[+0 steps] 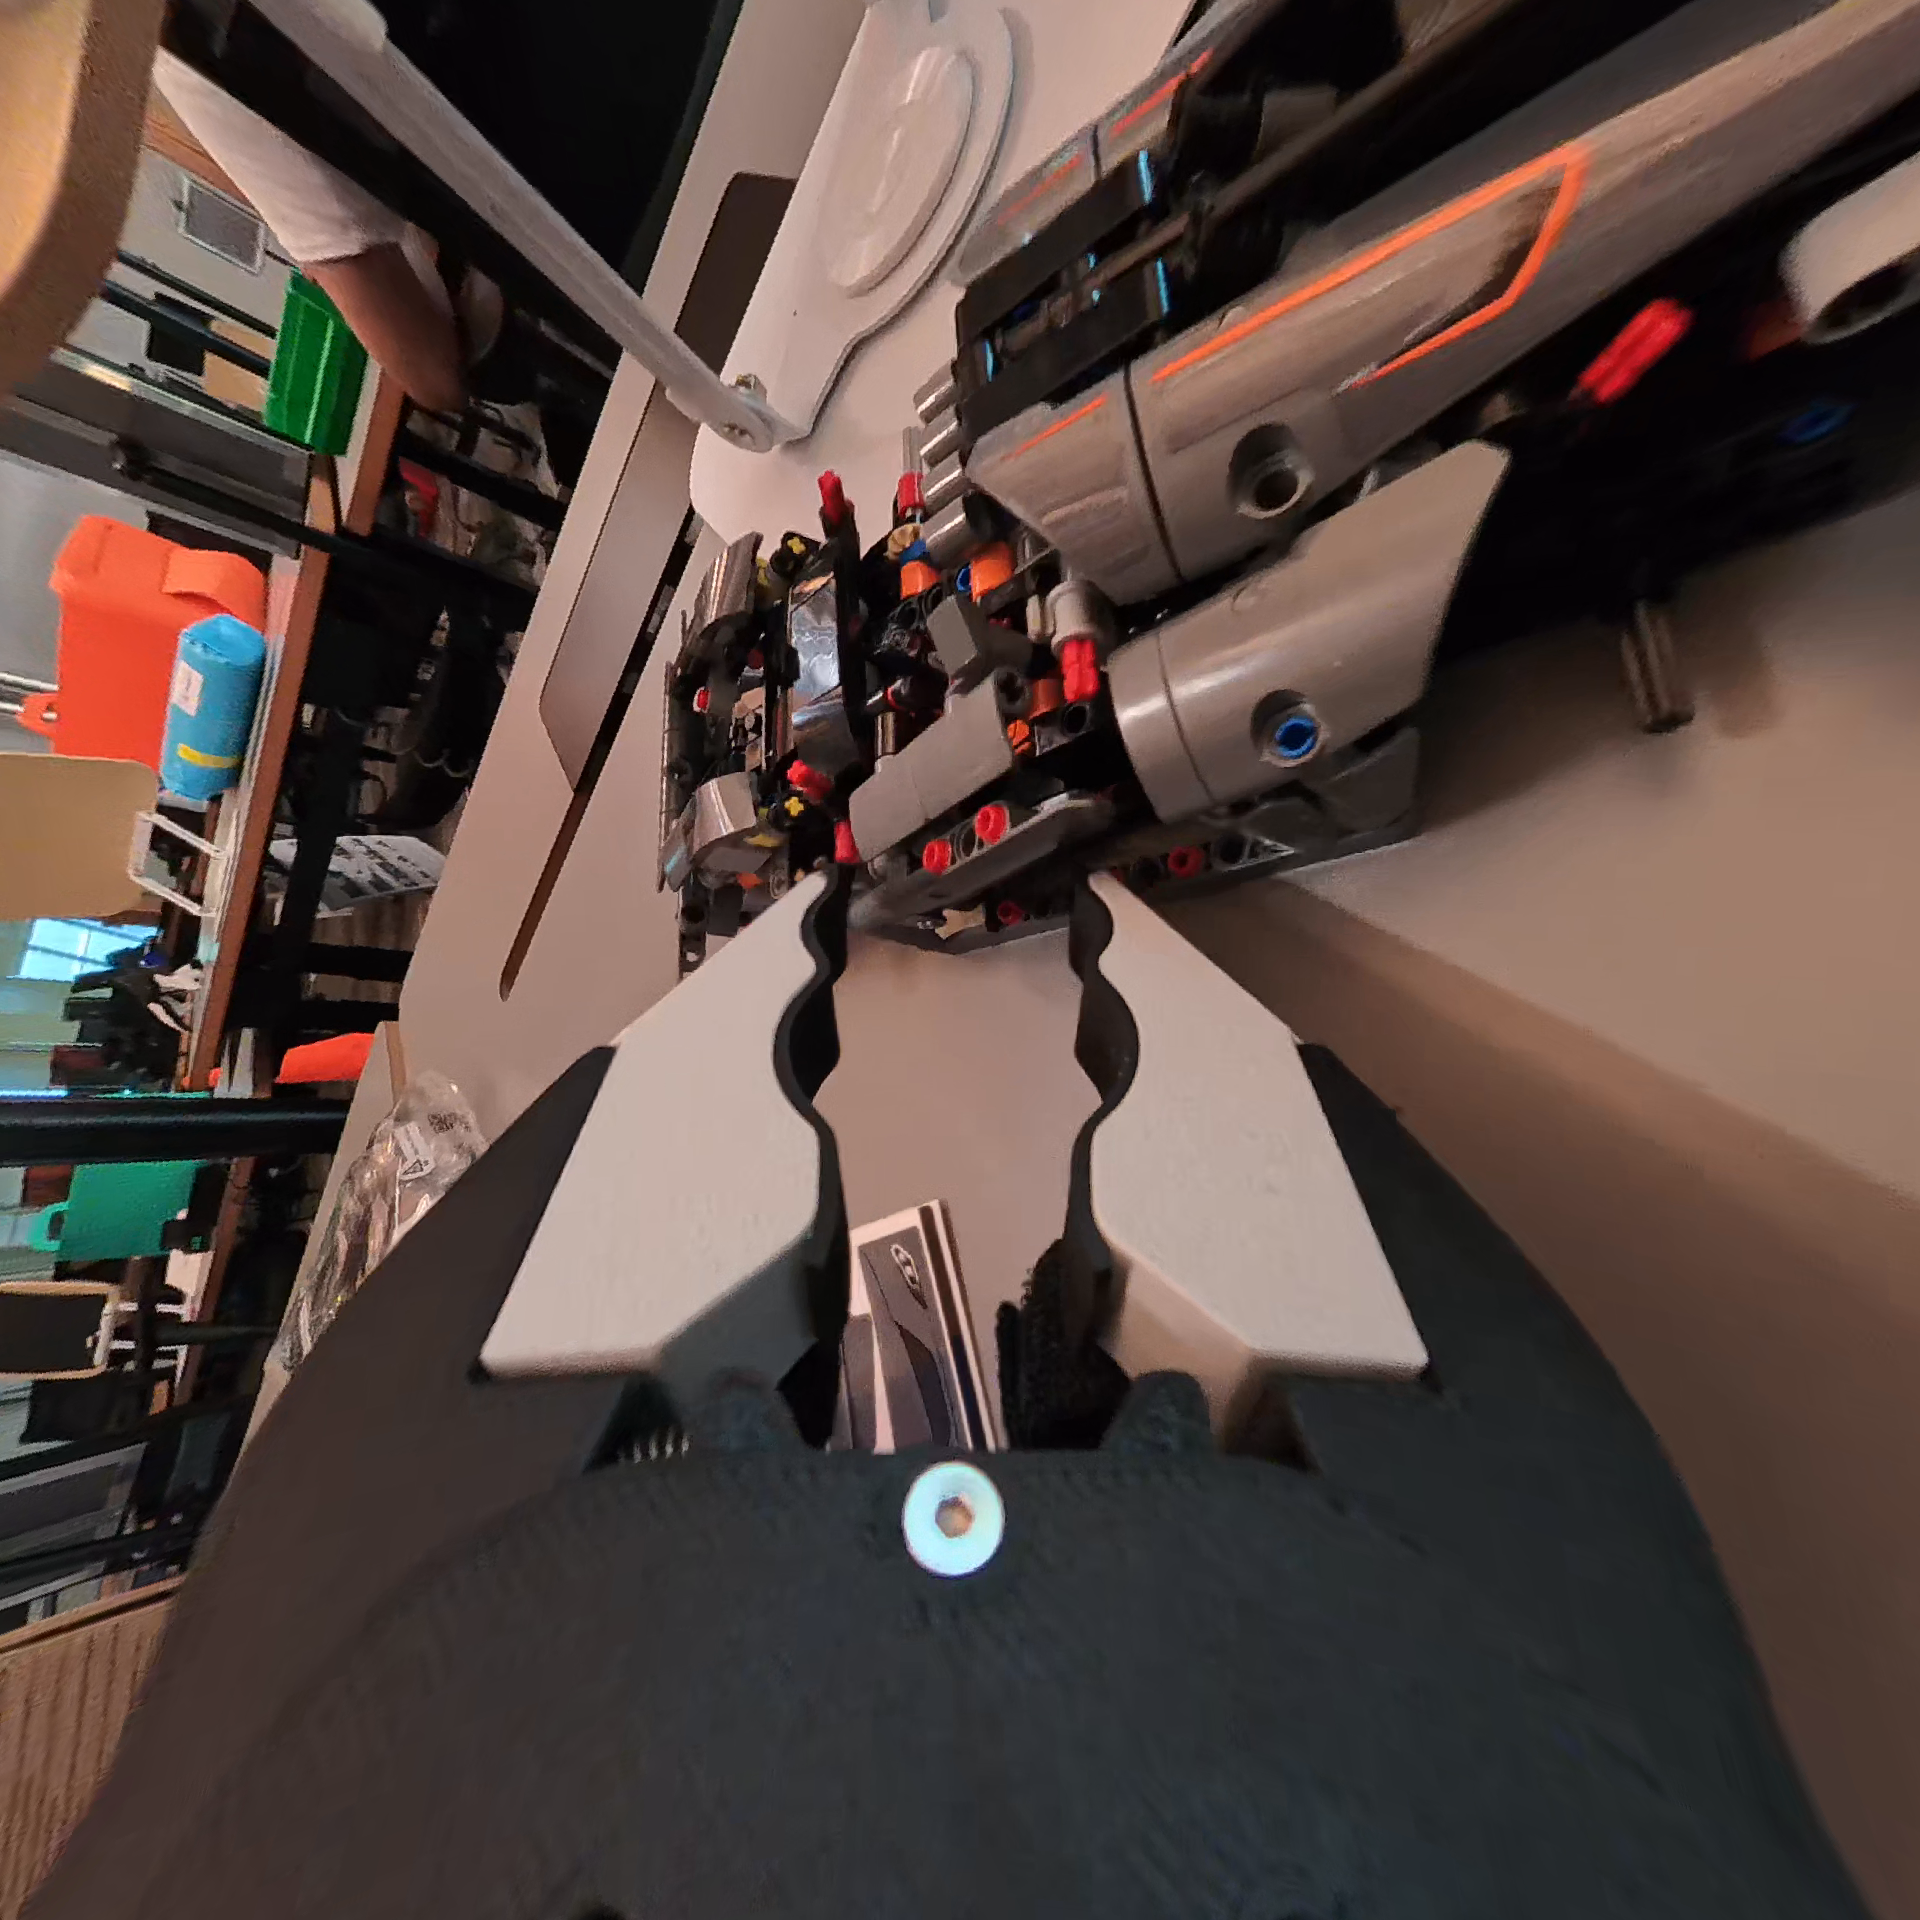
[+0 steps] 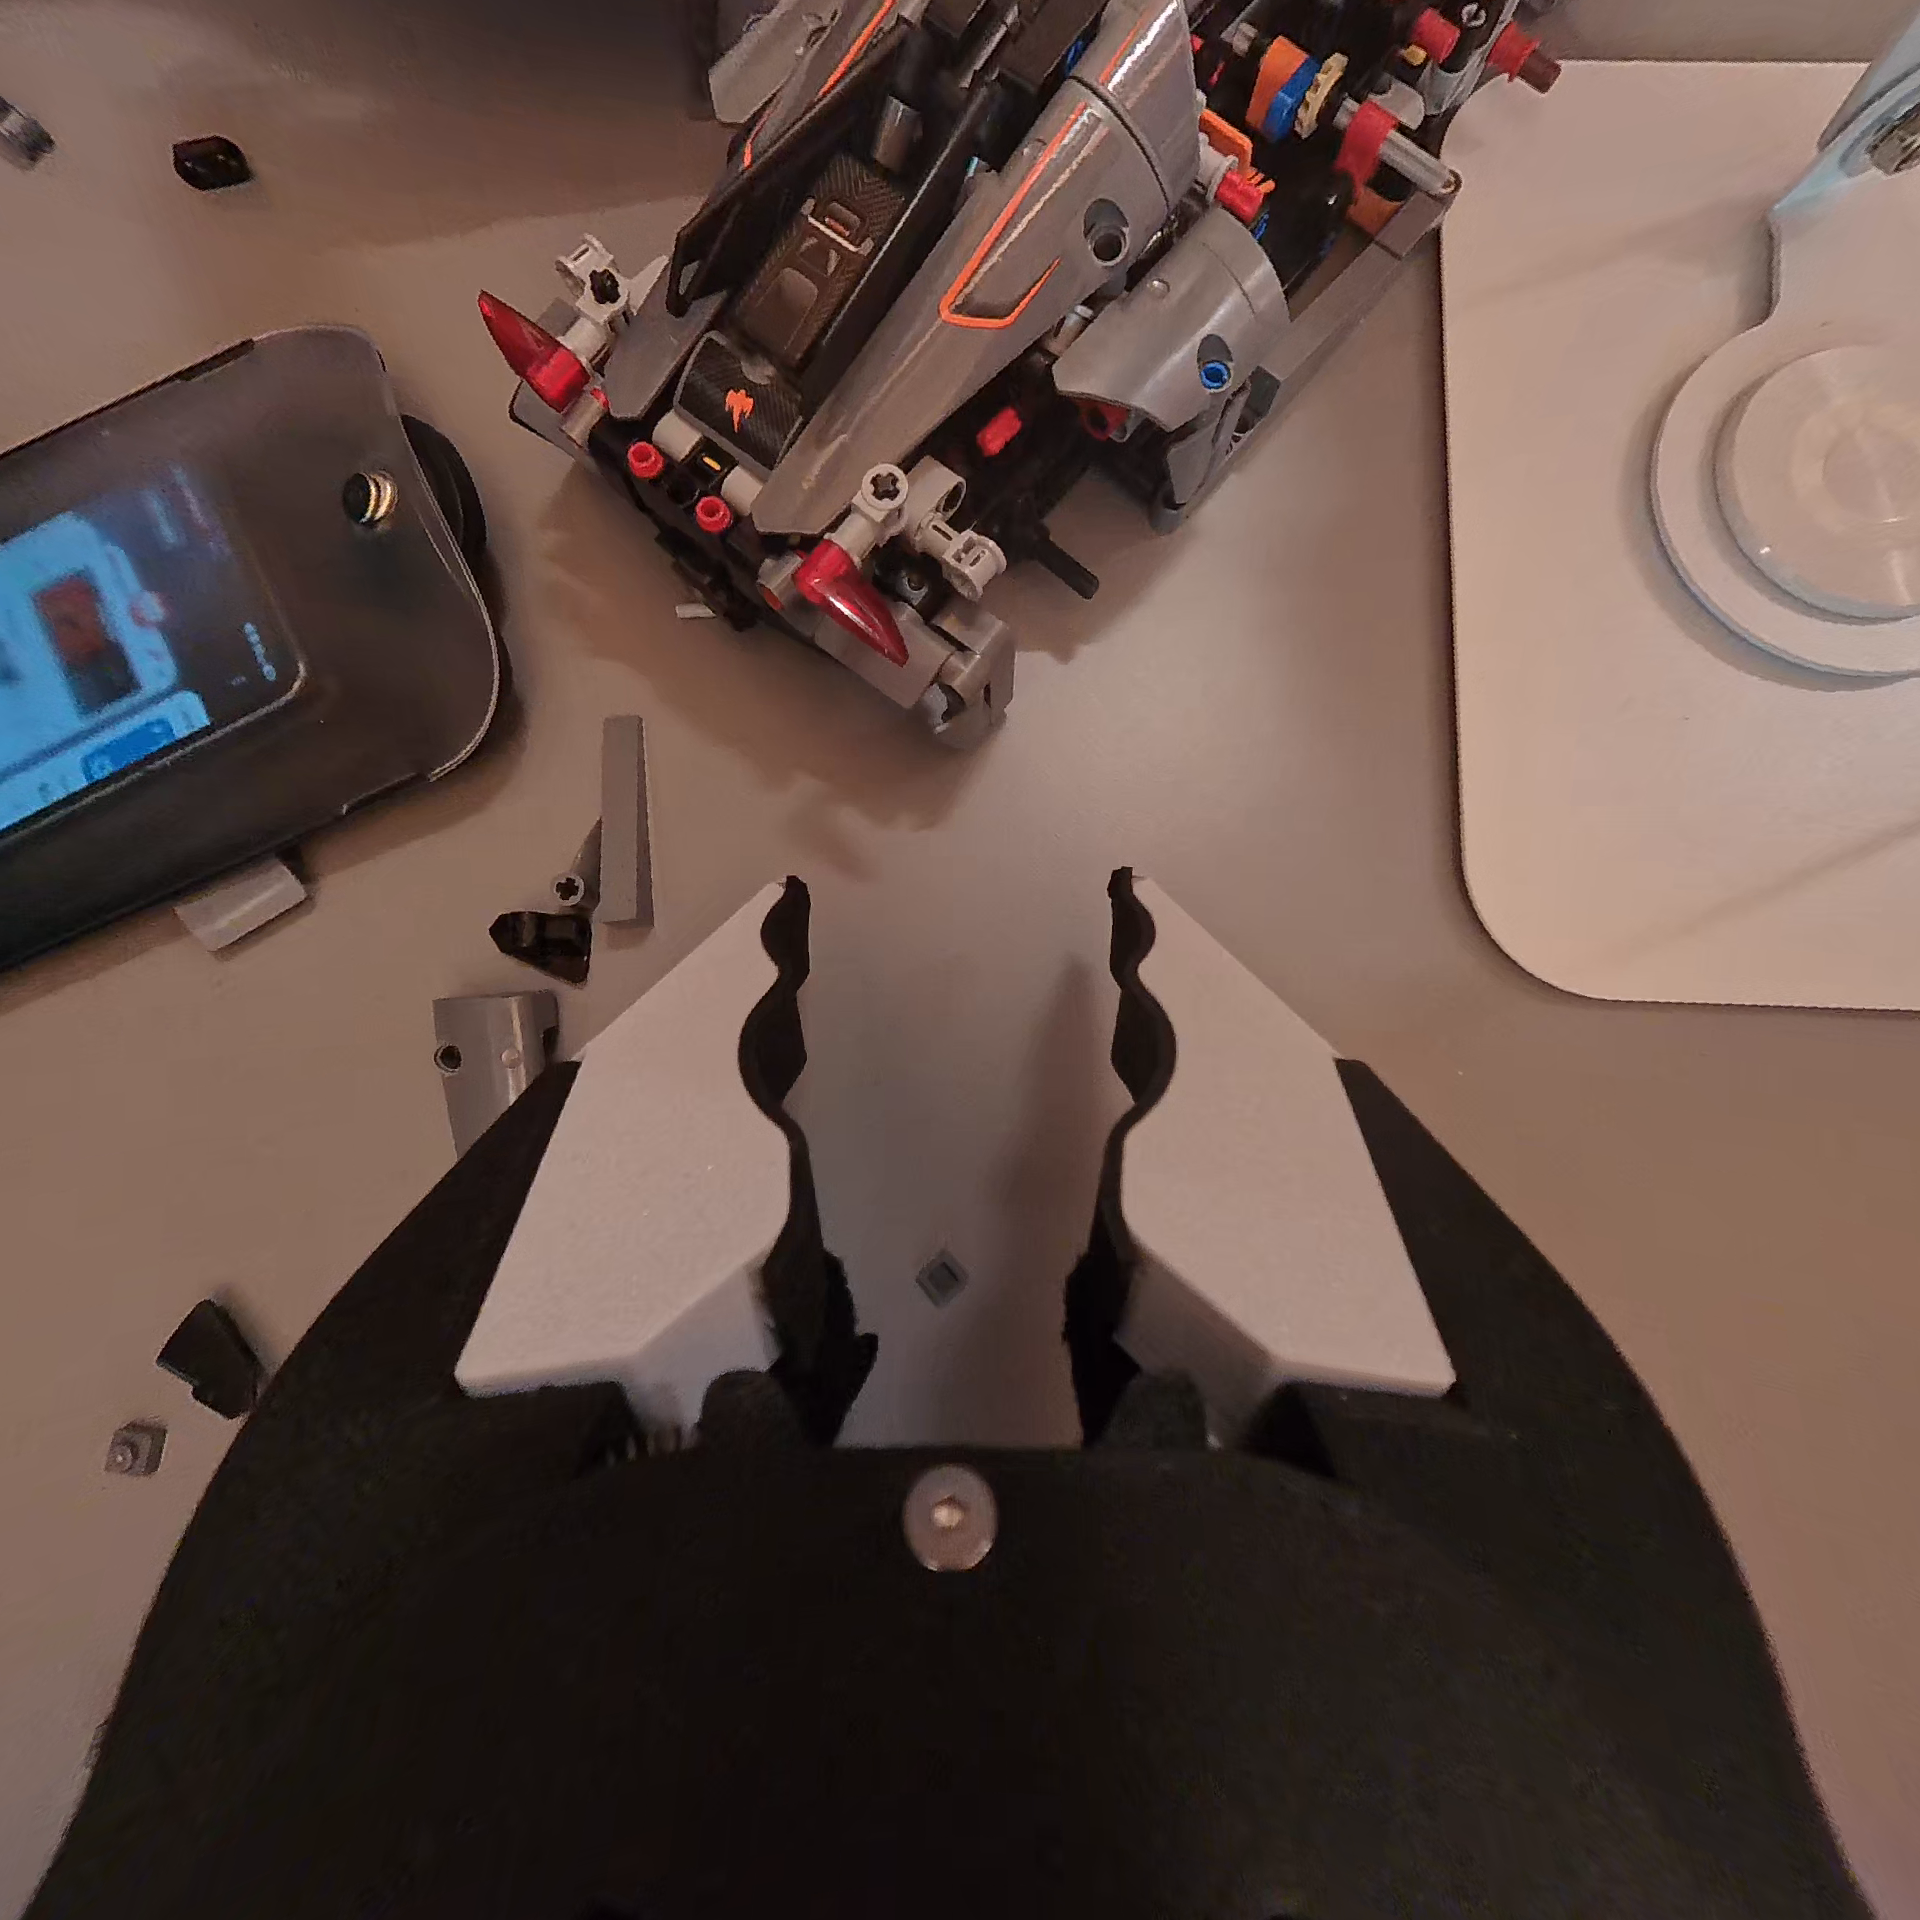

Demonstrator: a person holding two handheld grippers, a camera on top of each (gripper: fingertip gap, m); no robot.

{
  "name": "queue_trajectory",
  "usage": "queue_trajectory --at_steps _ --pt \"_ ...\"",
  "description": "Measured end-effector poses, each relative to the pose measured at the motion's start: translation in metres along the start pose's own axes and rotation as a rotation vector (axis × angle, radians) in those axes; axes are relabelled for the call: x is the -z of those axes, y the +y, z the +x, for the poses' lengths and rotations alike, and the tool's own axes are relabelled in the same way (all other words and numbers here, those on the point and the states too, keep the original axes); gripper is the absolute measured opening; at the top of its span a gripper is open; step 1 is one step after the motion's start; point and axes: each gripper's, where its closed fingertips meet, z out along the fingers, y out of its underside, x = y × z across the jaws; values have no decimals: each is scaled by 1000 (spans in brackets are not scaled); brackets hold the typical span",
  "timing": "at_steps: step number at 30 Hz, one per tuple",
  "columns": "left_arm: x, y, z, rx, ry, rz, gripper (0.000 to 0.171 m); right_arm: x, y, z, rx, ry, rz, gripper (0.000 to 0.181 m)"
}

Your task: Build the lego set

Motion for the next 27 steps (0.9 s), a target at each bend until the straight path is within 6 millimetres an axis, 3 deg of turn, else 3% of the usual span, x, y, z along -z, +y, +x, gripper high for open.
queue_trajectory --at_steps 10,27 --pt "-4 3 -3 56 19 14 28 -1 0 -1 4 -2 -2 57" --pt "-2 2 -5 492 249 97 26 -1 0 -1 5 -2 -4 57"
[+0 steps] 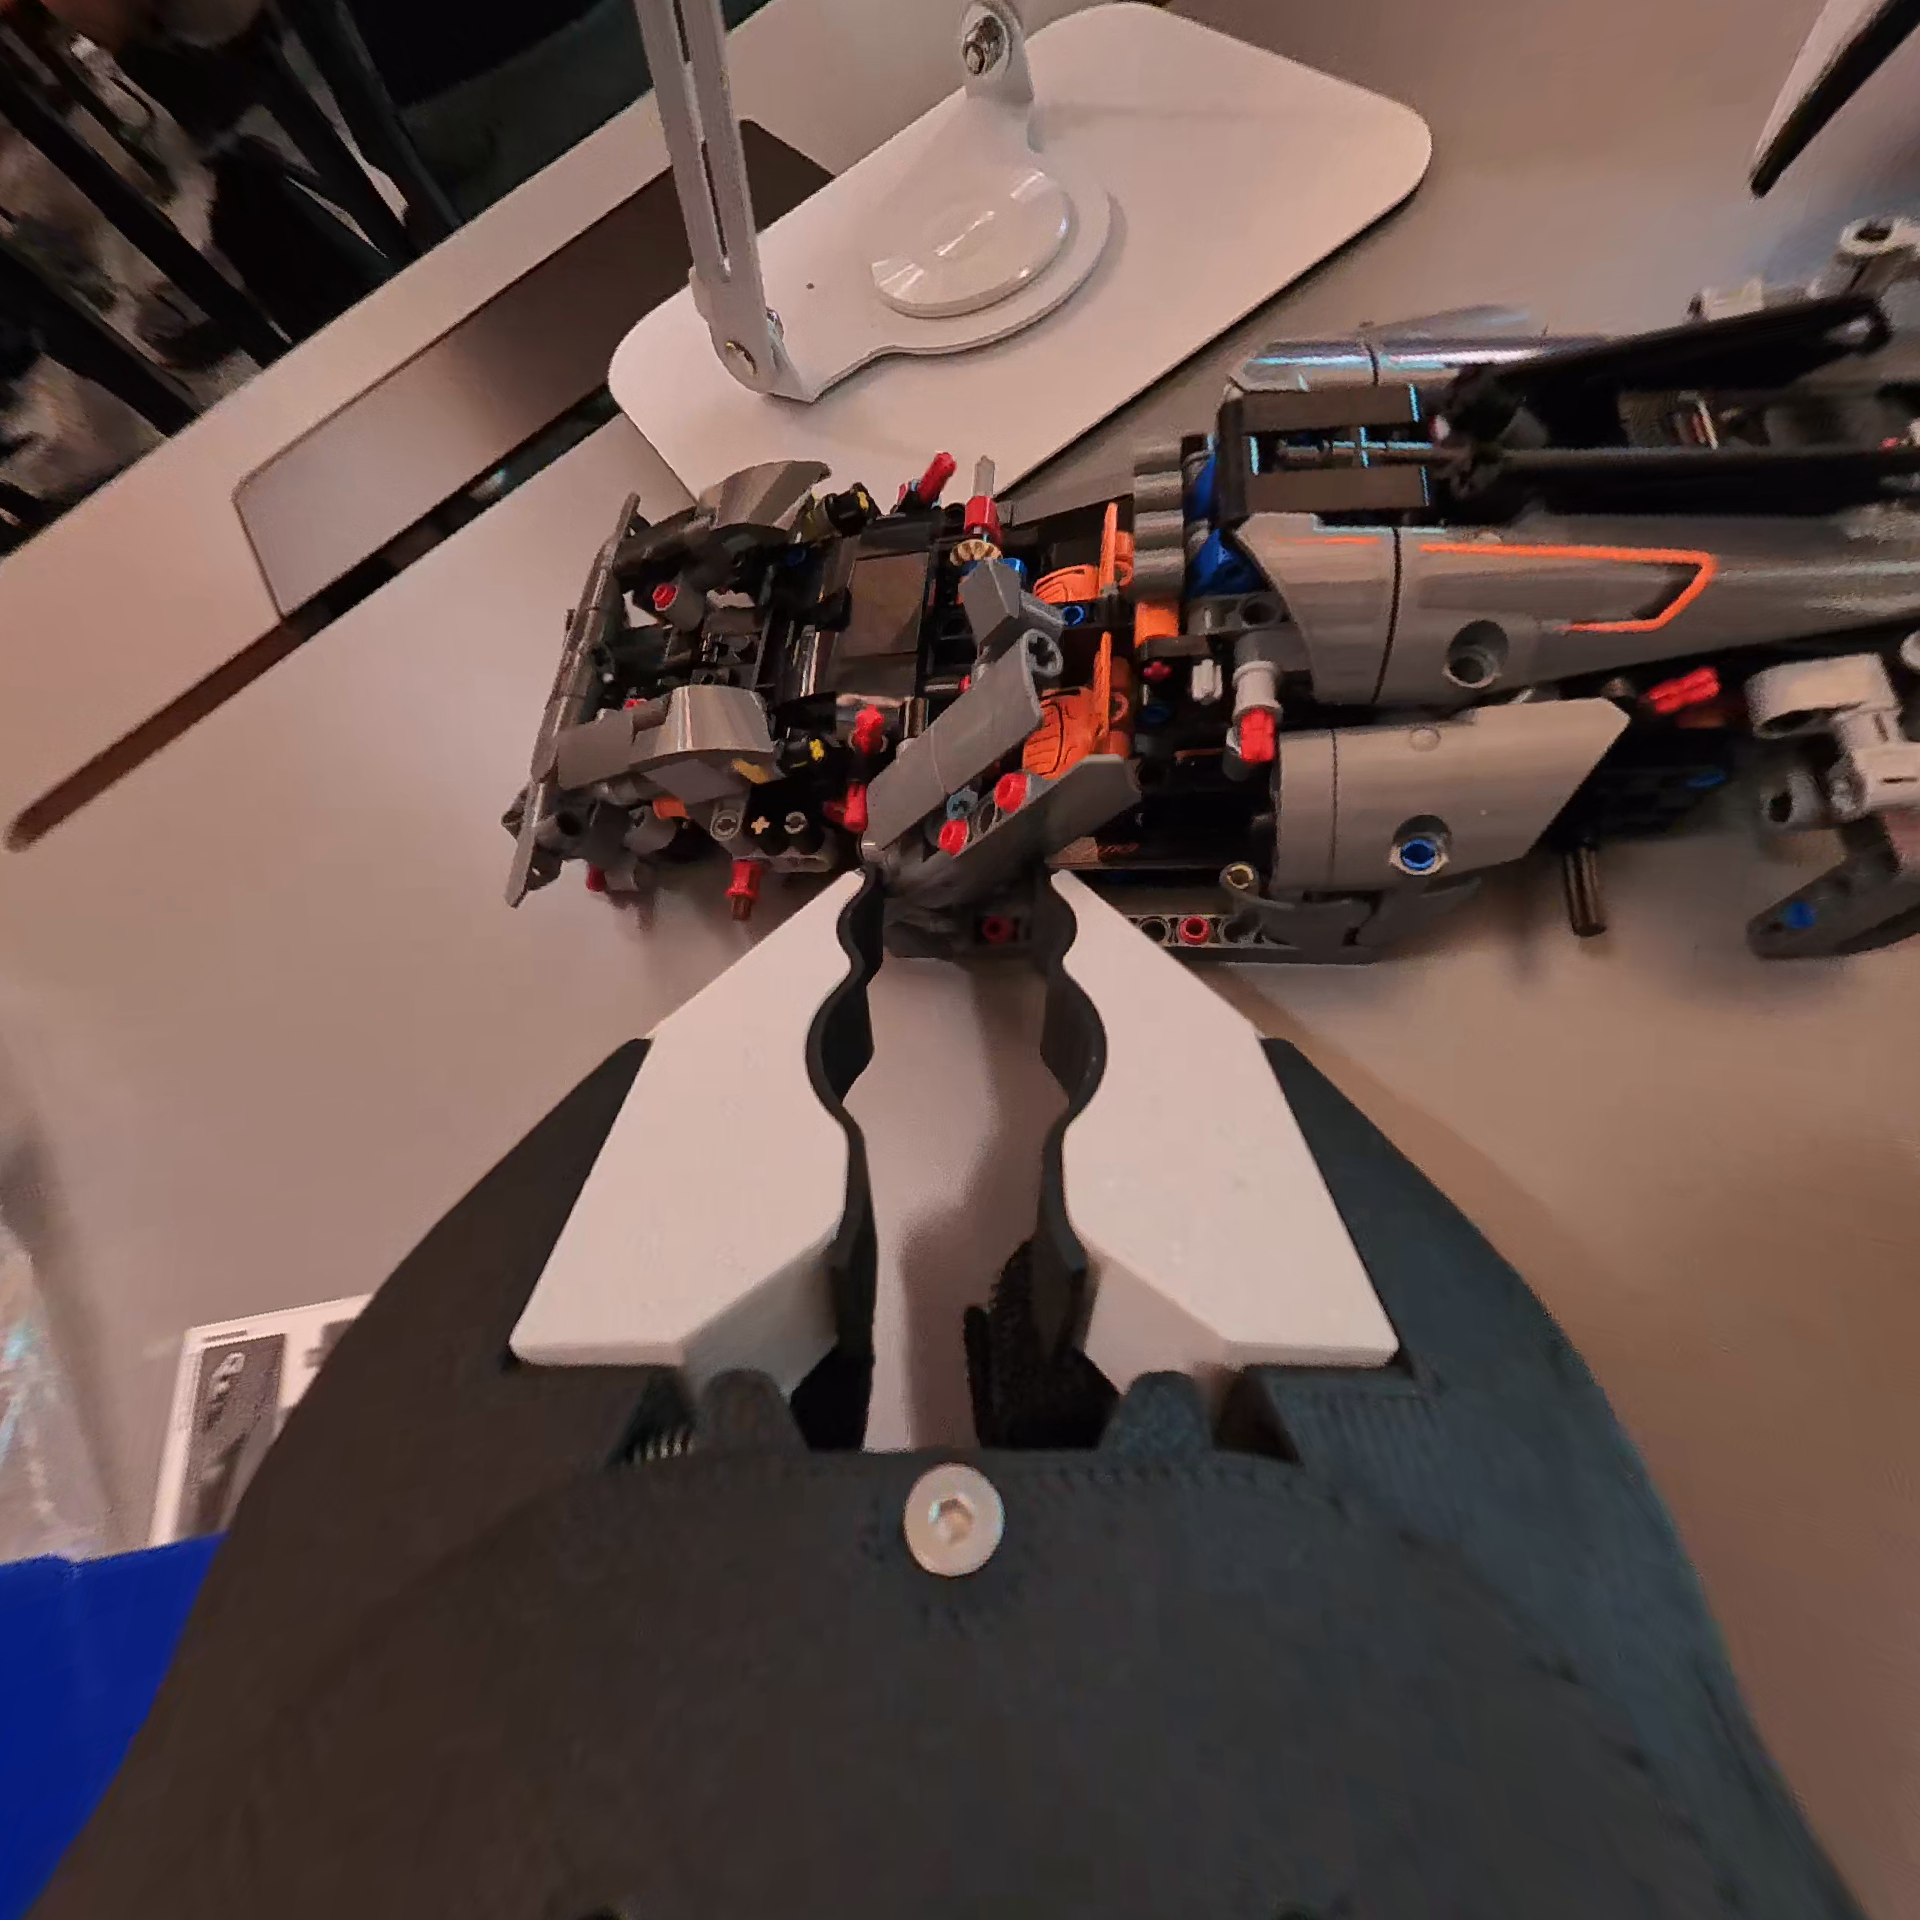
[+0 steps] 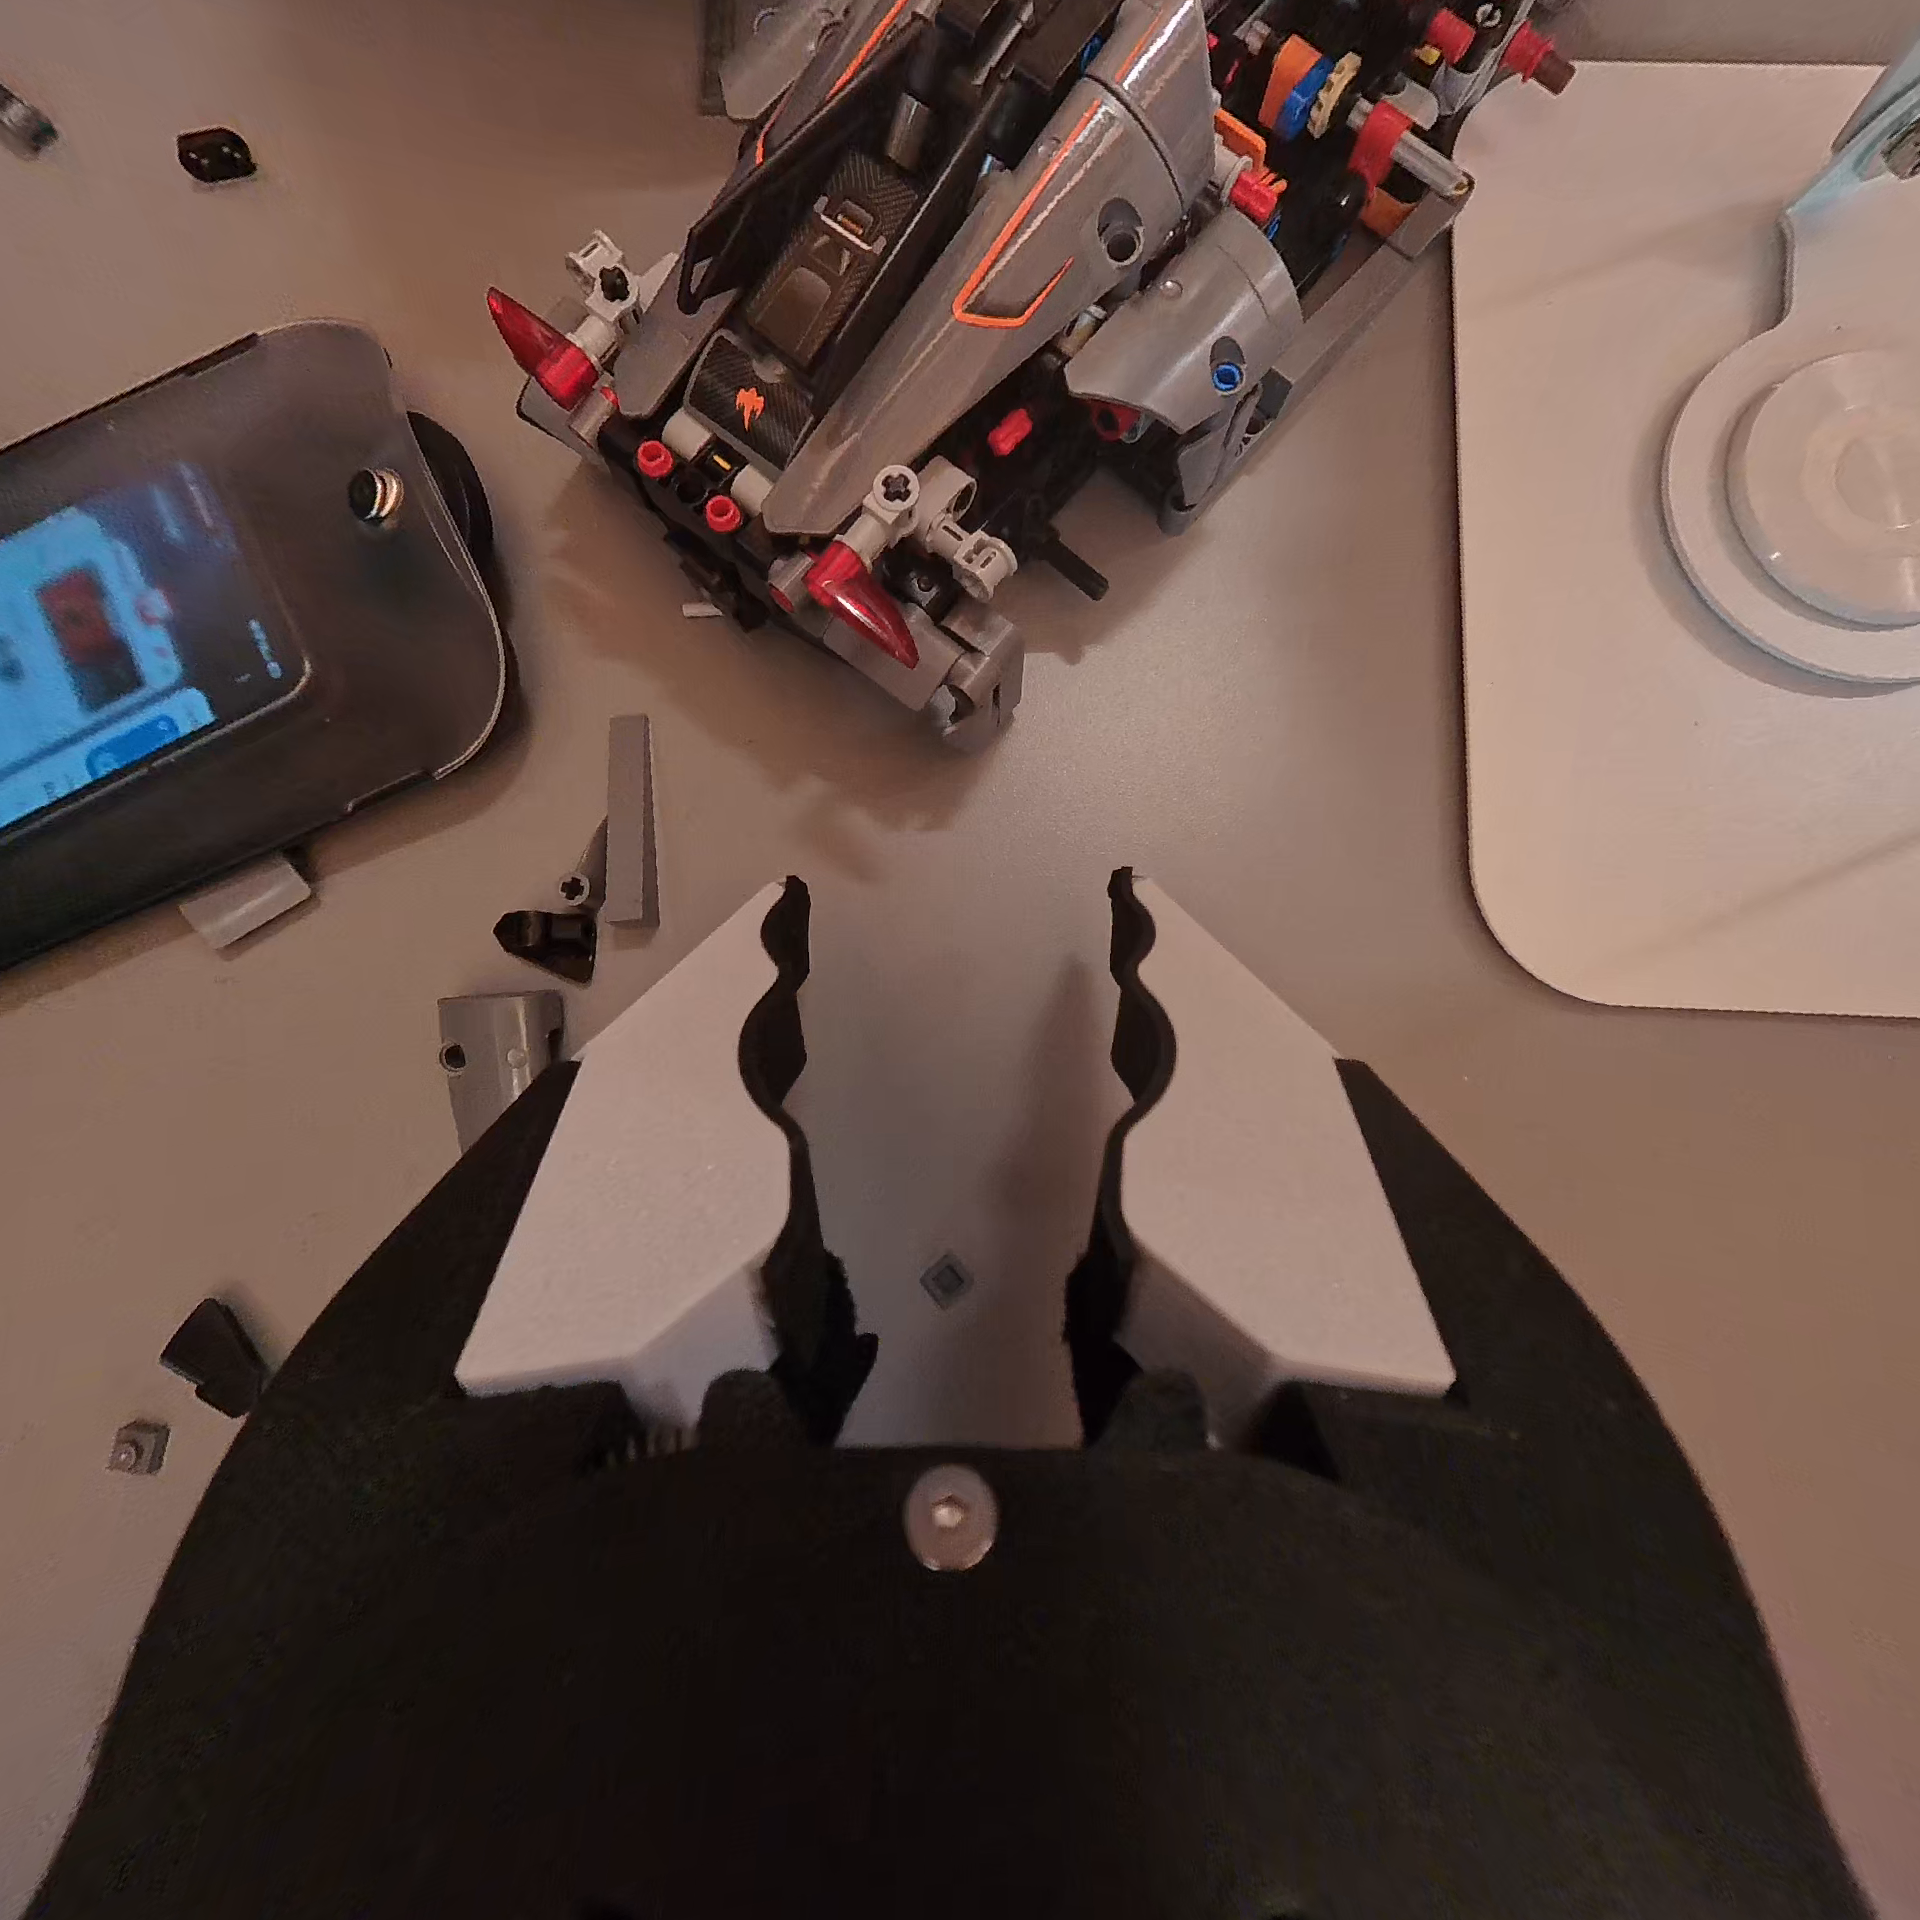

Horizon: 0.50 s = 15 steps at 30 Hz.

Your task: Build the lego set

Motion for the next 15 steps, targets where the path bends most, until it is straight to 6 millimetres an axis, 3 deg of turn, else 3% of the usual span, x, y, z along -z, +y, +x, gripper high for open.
queue_trajectory --at_steps 15 --pt "1 -1 -1 292 172 53 27 -1 0 -1 2 -4 -5 57"
